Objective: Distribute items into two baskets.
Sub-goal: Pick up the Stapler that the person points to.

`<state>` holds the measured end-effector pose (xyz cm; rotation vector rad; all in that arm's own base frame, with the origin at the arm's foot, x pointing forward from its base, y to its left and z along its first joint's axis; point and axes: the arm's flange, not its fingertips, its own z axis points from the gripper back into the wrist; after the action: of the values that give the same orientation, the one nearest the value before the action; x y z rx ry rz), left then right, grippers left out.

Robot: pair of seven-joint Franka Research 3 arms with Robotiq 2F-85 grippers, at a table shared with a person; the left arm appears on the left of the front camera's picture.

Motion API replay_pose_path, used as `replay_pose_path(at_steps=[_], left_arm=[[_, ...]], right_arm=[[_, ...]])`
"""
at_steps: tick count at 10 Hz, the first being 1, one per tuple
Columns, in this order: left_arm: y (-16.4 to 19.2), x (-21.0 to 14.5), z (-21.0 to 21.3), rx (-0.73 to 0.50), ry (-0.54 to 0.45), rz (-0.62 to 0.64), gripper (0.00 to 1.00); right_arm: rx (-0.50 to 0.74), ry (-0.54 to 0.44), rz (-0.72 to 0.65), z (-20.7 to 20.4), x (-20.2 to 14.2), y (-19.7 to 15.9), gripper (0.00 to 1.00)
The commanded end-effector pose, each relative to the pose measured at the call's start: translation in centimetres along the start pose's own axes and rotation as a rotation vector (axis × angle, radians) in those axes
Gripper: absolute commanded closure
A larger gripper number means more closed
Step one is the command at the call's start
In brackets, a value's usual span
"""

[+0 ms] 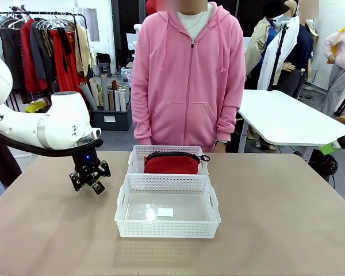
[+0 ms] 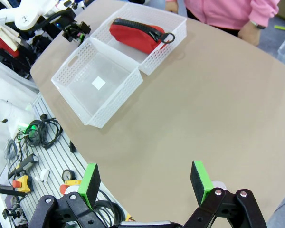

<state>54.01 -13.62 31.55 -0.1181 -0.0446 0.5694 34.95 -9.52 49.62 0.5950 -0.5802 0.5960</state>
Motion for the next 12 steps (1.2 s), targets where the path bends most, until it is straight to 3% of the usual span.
replay_pose_path(at_steps=[1, 11, 12], left_arm=[[0.0, 0.0, 0.3, 0.005, -0.013, 0.012, 1.00], [0.0, 0.0, 0.0, 0.000, 0.000, 0.000, 1.00], [-1.0, -0.2, 2.3, 0.000, 0.074, -0.162, 1.00]], right_arm=[[0.010, -0.017, 0.000, -0.1, 0.2, 0.0, 0.00], [0.010, -0.017, 0.000, -0.1, 0.2, 0.0, 0.00], [0.010, -0.017, 0.000, -0.1, 0.2, 0.0, 0.00]])
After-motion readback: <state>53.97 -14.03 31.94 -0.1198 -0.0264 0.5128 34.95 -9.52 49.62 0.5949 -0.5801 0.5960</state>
